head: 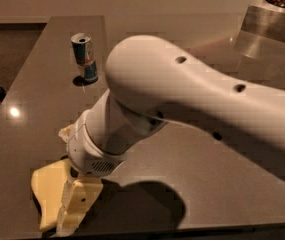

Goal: Move sponge near rxbar chocolate

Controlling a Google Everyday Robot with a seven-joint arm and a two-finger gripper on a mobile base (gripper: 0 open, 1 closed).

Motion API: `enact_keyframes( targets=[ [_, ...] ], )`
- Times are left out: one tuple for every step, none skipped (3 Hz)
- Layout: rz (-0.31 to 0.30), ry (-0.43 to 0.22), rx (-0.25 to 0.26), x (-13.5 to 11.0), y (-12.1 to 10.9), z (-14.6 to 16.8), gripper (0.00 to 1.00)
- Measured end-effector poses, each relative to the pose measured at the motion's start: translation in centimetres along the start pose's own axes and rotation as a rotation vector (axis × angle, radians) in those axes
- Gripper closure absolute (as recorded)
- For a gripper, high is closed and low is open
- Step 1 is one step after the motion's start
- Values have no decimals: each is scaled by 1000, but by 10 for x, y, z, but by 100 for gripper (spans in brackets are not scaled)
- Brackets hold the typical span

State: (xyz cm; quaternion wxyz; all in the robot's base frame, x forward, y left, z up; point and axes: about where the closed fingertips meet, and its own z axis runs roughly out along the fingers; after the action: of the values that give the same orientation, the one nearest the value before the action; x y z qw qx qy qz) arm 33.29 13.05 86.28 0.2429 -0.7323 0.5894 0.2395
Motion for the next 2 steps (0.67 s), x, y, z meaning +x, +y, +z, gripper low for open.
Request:
enact_keyframes(
  targets=[
    [8,25,-29,2,0,20,0],
    [26,51,-57,7,-2,29,14]
  ],
)
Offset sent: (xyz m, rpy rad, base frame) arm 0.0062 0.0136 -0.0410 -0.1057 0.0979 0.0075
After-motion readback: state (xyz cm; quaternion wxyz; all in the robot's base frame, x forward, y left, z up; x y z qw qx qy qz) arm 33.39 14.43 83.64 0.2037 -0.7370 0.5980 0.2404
